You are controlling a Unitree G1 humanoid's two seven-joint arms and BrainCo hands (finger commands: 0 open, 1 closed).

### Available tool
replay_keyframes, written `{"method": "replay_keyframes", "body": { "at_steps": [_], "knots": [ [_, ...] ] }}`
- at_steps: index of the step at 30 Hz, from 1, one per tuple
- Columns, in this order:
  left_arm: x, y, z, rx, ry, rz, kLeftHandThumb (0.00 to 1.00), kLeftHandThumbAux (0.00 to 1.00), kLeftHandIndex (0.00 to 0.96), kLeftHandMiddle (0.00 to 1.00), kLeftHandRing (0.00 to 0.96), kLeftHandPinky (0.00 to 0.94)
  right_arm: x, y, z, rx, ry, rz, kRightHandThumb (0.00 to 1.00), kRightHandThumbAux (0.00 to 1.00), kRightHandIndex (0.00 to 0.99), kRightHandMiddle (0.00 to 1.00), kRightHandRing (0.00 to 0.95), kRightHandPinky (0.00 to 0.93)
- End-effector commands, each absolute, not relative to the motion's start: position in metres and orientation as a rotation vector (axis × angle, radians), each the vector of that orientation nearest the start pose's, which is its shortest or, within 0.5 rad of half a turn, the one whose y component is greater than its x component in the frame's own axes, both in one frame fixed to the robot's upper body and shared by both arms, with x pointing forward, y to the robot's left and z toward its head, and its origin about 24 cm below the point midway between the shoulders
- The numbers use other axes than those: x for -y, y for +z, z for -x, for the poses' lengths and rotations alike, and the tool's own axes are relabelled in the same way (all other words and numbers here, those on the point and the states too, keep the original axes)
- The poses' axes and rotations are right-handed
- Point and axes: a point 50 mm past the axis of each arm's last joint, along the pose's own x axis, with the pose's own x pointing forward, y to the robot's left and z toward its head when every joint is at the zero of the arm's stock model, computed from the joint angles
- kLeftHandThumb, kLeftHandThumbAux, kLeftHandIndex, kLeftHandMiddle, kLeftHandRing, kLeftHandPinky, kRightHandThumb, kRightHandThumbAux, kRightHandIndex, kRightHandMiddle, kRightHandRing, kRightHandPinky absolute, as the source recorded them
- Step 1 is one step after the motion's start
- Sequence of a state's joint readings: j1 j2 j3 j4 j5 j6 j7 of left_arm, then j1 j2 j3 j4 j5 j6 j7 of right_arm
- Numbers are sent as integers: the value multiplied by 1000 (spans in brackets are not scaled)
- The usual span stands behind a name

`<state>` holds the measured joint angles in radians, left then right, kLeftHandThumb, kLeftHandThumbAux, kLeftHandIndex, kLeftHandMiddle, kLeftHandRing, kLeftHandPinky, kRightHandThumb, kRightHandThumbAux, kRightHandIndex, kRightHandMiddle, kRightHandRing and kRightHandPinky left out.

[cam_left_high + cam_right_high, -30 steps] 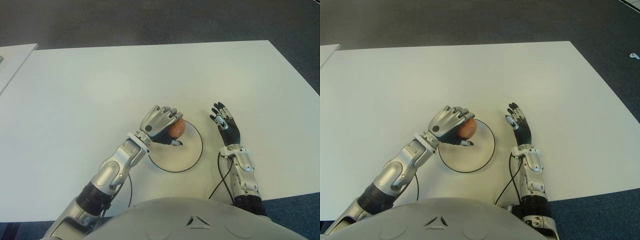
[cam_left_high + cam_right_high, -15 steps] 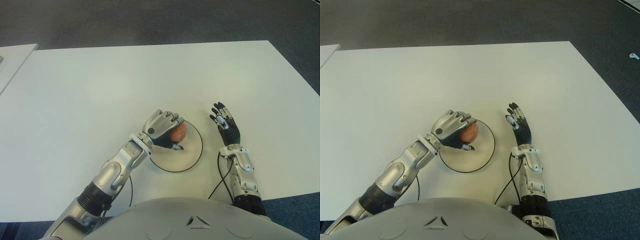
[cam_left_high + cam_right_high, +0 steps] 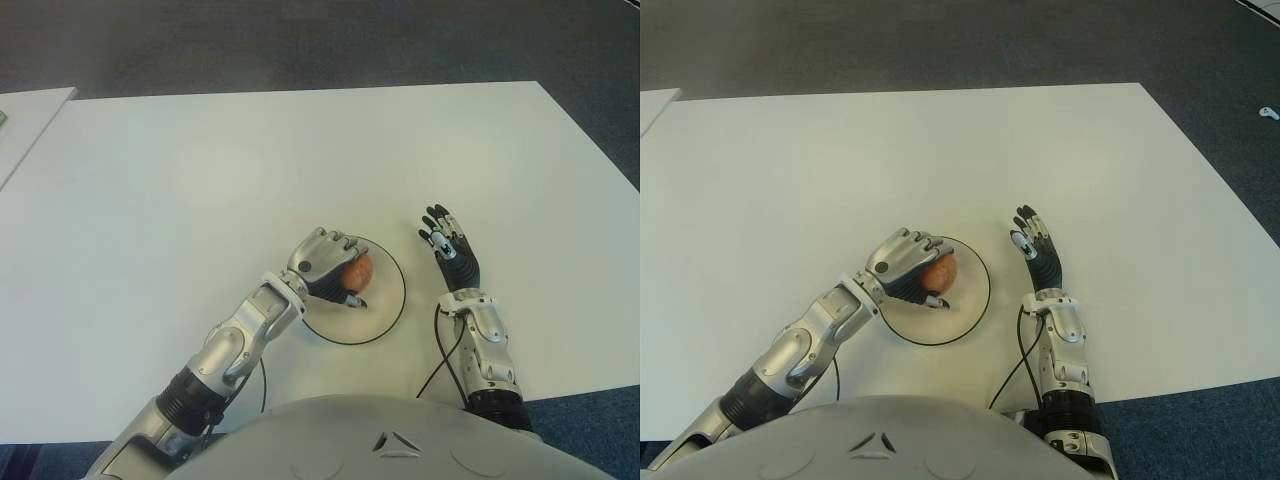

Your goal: Put the apples into the plate.

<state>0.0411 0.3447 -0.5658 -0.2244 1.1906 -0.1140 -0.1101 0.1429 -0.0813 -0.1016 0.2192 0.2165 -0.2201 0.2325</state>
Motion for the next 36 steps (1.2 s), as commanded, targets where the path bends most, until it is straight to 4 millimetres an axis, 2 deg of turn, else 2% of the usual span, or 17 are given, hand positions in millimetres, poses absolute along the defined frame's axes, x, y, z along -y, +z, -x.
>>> {"method": "replay_keyframes", "body": {
  "at_steps": [1, 3, 9, 21, 28, 29, 30, 31, 32, 33, 34, 36],
  "knots": [
    [-66, 44, -196, 427, -694, -1439, 775, 672, 440, 712, 838, 841, 191, -36, -197, -227, 27, -151, 157, 507, 53, 37, 22, 49],
    [-66, 44, -195, 431, -701, -1446, 752, 678, 438, 772, 845, 852, 191, -36, -197, -227, 27, -149, 155, 505, 54, 37, 20, 45],
    [-65, 42, -193, 436, -704, -1458, 737, 681, 436, 809, 854, 859, 190, -36, -197, -228, 28, -147, 146, 501, 56, 38, 22, 48],
    [-66, 43, -190, 417, -693, -1435, 733, 685, 434, 831, 861, 846, 189, -37, -197, -229, 27, -148, 142, 497, 58, 38, 20, 38],
    [-65, 45, -188, 371, -694, -1341, 745, 684, 444, 823, 851, 832, 188, -37, -198, -235, 18, -152, 138, 492, 55, 33, 16, 43],
    [-65, 46, -187, 350, -695, -1313, 733, 685, 439, 789, 801, 753, 188, -37, -198, -236, 16, -152, 137, 490, 55, 33, 16, 42],
    [-64, 46, -187, 336, -697, -1294, 720, 688, 433, 700, 710, 653, 188, -37, -198, -236, 15, -152, 137, 490, 55, 34, 16, 41],
    [-65, 46, -186, 324, -699, -1286, 715, 689, 431, 668, 677, 617, 188, -37, -198, -237, 15, -153, 137, 490, 55, 34, 16, 41],
    [-65, 46, -186, 317, -700, -1286, 609, 579, 384, 547, 550, 513, 188, -37, -198, -237, 15, -154, 138, 491, 56, 34, 16, 41],
    [-65, 47, -186, 314, -701, -1287, 540, 508, 353, 469, 468, 445, 188, -37, -198, -237, 14, -155, 139, 492, 56, 35, 16, 41],
    [-66, 47, -186, 312, -699, -1297, 515, 482, 343, 441, 439, 422, 188, -38, -198, -238, 14, -158, 139, 492, 56, 35, 17, 41],
    [-66, 47, -186, 312, -696, -1318, 391, 414, 214, 274, 267, 268, 188, -38, -199, -239, 14, -162, 141, 495, 58, 37, 20, 46]
  ]
}}
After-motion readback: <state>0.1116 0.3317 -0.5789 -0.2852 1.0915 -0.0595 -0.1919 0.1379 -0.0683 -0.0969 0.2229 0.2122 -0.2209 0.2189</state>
